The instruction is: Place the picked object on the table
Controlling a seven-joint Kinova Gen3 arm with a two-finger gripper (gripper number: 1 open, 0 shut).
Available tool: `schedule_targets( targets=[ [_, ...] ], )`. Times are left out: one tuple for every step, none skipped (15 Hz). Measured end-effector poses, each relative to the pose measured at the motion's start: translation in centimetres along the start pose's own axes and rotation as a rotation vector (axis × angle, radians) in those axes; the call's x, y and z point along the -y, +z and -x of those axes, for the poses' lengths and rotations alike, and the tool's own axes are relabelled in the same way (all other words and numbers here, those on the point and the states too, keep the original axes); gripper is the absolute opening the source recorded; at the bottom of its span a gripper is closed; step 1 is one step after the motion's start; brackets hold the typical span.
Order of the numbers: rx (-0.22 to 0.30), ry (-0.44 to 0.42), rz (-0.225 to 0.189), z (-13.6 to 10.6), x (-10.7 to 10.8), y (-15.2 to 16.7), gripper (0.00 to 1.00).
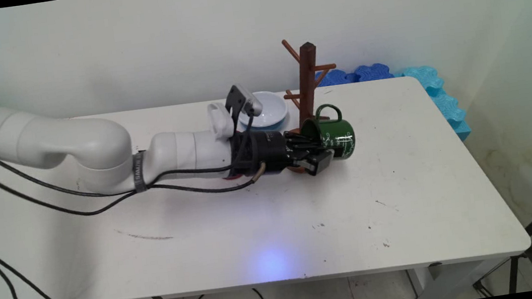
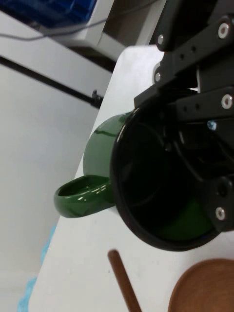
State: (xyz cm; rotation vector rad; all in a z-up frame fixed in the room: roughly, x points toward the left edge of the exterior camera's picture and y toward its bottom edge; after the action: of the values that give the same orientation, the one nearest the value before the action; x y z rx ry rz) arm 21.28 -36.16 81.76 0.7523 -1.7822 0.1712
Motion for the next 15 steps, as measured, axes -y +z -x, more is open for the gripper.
schedule_targets(
  targets=[
    [0.004, 0.001, 0.007, -0.2, -0.3, -0.4, 0.00],
    [0.008, 0.003, 0.018, -0.5, -0.6, -1.0, 0.00],
    [0.013, 0.004, 0.028, -0.8, -1.0, -1.6, 0.00],
    [0.016, 0.007, 0.036, -1.1, -1.2, -2.2, 0.00],
    [0.020, 0.011, 0.048, -1.5, -1.5, -3.1, 0.00],
    [0.022, 0.016, 0.056, -1.8, -1.8, -3.8, 0.00],
    [0.024, 0.021, 0.062, -2.0, -1.9, -4.2, 0.00],
    [0.024, 0.030, 0.070, -2.5, -2.2, -5.2, 0.00],
    [0.025, 0.039, 0.074, -2.9, -2.3, -6.0, 0.00],
    [0.024, 0.054, 0.079, -3.4, -2.4, -6.8, 0.00],
    [0.023, 0.066, 0.082, -3.7, -2.5, -7.5, 0.00],
    [0.024, 0.076, 0.081, -4.0, -2.4, -8.3, 0.00],
    [0.024, 0.087, 0.080, -4.3, -2.5, -8.9, 0.00],
    [0.027, 0.097, 0.079, -4.6, -2.5, -9.6, 0.00],
    [0.036, 0.102, 0.078, -4.7, -2.4, -10.1, 0.00]
  ],
)
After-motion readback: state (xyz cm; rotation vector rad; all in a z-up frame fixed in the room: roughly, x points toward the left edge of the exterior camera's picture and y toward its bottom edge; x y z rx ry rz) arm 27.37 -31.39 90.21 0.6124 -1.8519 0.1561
